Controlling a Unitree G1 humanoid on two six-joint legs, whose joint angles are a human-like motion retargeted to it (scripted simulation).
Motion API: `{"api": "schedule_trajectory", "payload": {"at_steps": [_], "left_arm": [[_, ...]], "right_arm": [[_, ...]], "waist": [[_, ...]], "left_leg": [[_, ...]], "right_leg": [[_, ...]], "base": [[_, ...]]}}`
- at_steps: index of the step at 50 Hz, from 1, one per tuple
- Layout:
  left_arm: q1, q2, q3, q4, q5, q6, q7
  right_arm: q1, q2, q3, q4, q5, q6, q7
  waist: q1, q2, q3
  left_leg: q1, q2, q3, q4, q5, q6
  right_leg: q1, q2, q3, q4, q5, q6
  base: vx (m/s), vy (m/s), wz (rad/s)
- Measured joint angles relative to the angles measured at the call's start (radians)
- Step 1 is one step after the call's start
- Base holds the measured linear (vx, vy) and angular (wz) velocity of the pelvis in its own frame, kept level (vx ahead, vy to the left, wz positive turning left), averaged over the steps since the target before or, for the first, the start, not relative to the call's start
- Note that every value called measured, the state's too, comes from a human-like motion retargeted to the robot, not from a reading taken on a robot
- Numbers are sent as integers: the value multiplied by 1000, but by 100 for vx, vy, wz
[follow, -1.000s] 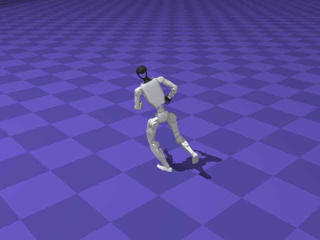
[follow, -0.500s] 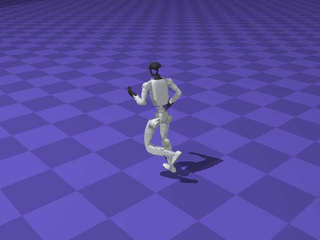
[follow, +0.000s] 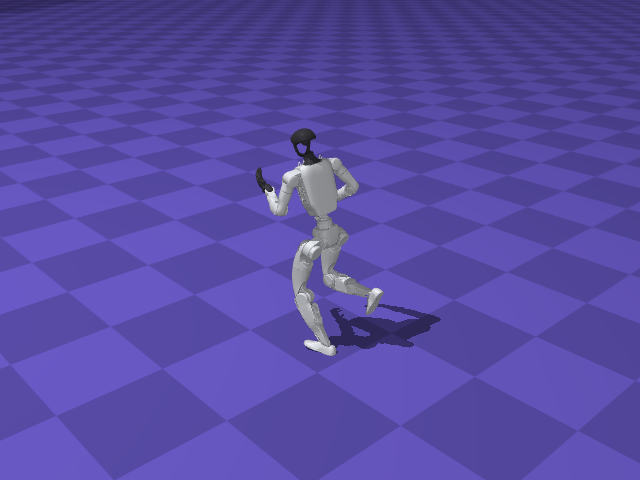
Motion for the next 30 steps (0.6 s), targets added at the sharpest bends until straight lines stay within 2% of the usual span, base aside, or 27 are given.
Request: {"api": "schedule_trajectory", "payload": {"at_steps": [2,3,5,8,10,12,13,15,17,18,20,22,24,25,27,30], "left_arm": [[-262,-61,-23,-27,-18,-18,-35],[-366,-85,-21,-47,14,-30,-59],[-513,-109,-37,-76,244,-2,-8],[-556,-150,-104,-168,335,-40,48],[-541,-175,-126,-226,272,-73,3],[-510,-174,-117,-272,171,-91,-29],[-487,-163,-112,-288,136,-96,-24],[-413,-132,-115,-303,121,-97,-12],[-308,-93,-115,-282,119,-78,-29],[-251,-69,-111,-255,117,-64,-35],[-115,-27,-99,-168,143,-33,-17],[95,22,-44,-84,128,0,41],[342,59,30,-59,36,17,46],[469,82,70,-71,-23,19,36],[639,157,89,-114,-61,1,3],[884,308,171,-209,-47,-19,-60]], "right_arm": [[148,-52,-85,31,32,-7,44],[220,-91,-124,18,83,-21,67],[383,-208,-217,-63,290,-28,119],[565,-332,-271,-131,412,-24,162],[653,-382,-312,-163,474,-8,209],[672,-398,-339,-174,445,8,218],[654,-392,-334,-165,406,14,198],[569,-345,-265,-95,355,30,135],[418,-265,-144,49,386,62,72],[322,-224,-78,134,410,75,33],[129,-166,32,257,410,81,-60],[-74,-122,96,280,344,67,-125],[-241,-44,109,197,340,60,-145],[-311,8,112,129,370,60,-155],[-380,98,114,-63,506,31,-182],[-380,164,102,-392,638,-10,-132]], "waist": [[-82,43,-14],[-120,65,-28],[-192,117,-69],[-269,202,-125],[-306,218,-142],[-341,152,-109],[-349,98,-71],[-319,-20,-2],[-246,-86,53],[-210,-86,77],[-136,-61,122],[-58,-25,142],[39,-34,143],[94,-51,132],[230,-125,90],[453,-250,48]], "left_leg": [[25,13,-42,-44,35,-29],[68,14,-57,-139,93,-47],[150,28,-75,-311,274,-102],[291,82,-79,-528,633,-216],[388,79,-79,-621,785,-268],[509,6,-114,-616,786,-244],[579,-38,-144,-579,757,-217],[652,-132,-198,-386,669,-157],[551,-165,-154,34,542,-122],[461,-126,-102,274,473,-105],[292,12,-10,691,338,-39],[124,129,26,970,248,-10],[-41,109,25,1075,199,15],[-129,73,24,1082,188,24],[-297,-45,33,956,208,93],[-397,-189,71,550,303,97]], "right_leg": [[-138,-4,-69,-3,-12,7],[-197,-12,-98,-57,-18,-17],[-277,-32,-158,-244,23,-55],[-235,-25,-270,-730,186,-73],[-131,-16,-315,-1138,308,-43],[27,-54,-313,-1508,405,23],[109,-85,-311,-1630,442,60],[222,-148,-320,-1721,488,112],[271,-174,-333,-1664,390,78],[273,-163,-333,-1603,280,34],[250,-122,-306,-1445,45,-58],[189,-71,-248,-1259,-112,-136],[174,-39,-181,-1193,-147,-144],[180,-27,-144,-1203,-138,-133],[225,-46,-75,-1335,-31,-69],[351,-116,20,-1560,256,21]], "base": [[106,-4,130],[110,-14,90],[119,-23,52],[131,-34,11],[134,-37,28],[132,-40,50],[127,-44,5],[121,-45,-72],[107,-38,-126],[98,-33,-116],[95,-29,-113],[100,-25,-153],[106,-25,-190],[109,-26,-176],[115,-23,-140],[133,-9,-122]]}}
